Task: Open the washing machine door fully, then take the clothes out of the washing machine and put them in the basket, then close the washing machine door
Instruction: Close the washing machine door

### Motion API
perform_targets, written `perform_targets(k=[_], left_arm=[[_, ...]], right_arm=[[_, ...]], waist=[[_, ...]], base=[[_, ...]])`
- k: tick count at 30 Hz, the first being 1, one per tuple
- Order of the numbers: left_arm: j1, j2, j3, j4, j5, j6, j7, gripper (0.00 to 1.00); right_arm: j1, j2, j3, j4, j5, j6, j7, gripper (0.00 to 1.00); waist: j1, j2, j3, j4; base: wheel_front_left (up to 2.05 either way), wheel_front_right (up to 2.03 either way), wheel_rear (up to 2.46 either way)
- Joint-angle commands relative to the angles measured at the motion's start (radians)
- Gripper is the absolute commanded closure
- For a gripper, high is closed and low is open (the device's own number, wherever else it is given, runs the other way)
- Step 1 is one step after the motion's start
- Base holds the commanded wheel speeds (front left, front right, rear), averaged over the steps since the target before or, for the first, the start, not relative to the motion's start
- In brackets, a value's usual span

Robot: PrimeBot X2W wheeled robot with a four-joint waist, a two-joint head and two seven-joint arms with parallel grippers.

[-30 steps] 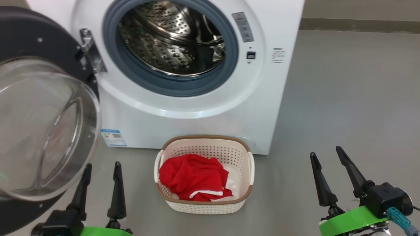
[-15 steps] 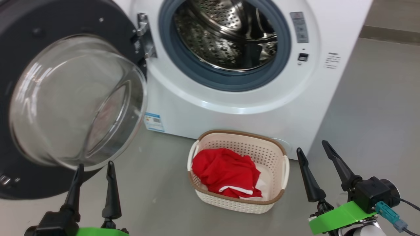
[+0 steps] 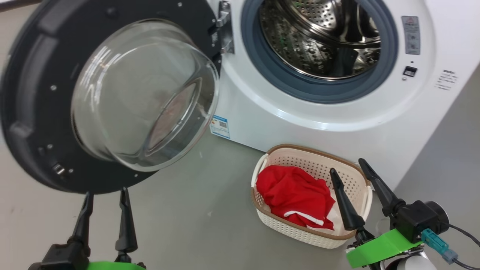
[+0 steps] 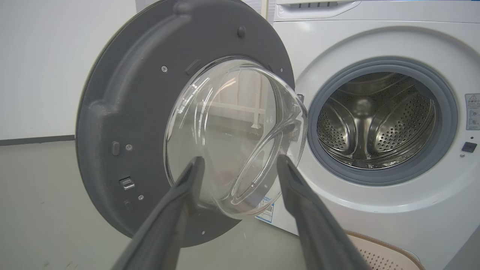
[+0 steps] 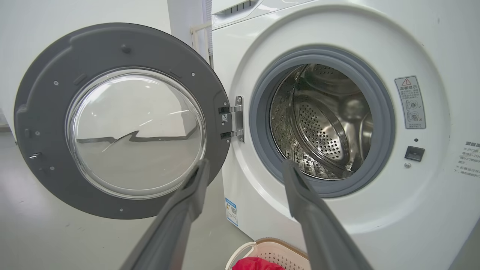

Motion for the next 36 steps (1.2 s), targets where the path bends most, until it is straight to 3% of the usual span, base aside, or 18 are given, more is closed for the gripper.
perform_targets(k=[1,14,15,16,17,28,36], left_arm=[[-0.016,0.010,0.038,-0.023,0.000,0.009,-0.006,0.00],[-0.009,0.017,0.047,-0.026,-0.006,0.023,-0.016,0.00],[-0.009,0.019,0.047,-0.028,-0.006,0.023,-0.017,0.13],[-0.010,0.019,0.048,-0.032,-0.006,0.023,-0.019,0.69],[-0.011,0.020,0.050,-0.036,-0.007,0.023,-0.022,1.00],[-0.105,0.035,0.142,-0.105,-0.048,0.044,-0.042,1.00],[-0.275,0.053,0.278,-0.057,-0.195,0.008,-0.047,1.00]], right_arm=[[-0.043,-0.007,0.028,-0.022,0.000,0.006,-0.006,0.00],[-0.038,-0.007,0.036,-0.015,0.006,0.006,-0.006,0.00],[-0.037,-0.007,0.036,-0.015,0.007,0.006,-0.006,0.00],[-0.036,-0.007,0.036,-0.016,0.008,0.006,-0.006,0.00],[-0.035,-0.007,0.035,-0.016,0.008,0.006,-0.006,0.00],[-0.031,-0.007,0.025,-0.016,0.008,0.006,-0.006,0.00],[-0.038,-0.007,0.029,-0.007,0.014,0.006,-0.006,0.00]], waist=[[0.0000,0.0000,-0.001,0.027],[0.0000,0.0000,-0.018,0.030],[0.0000,0.0000,-0.019,0.028],[0.0000,0.0000,-0.018,0.027],[0.0000,0.0000,-0.018,0.025],[0.0000,0.0000,-0.007,0.007],[0.0000,0.0000,0.000,-0.022]], base=[[0.00,0.00,0.00],[0.00,0.00,0.00],[0.00,0.00,0.00],[0.00,0.00,0.00],[0.00,0.00,0.00],[0.00,0.00,0.00],[0.00,0.00,0.00]])
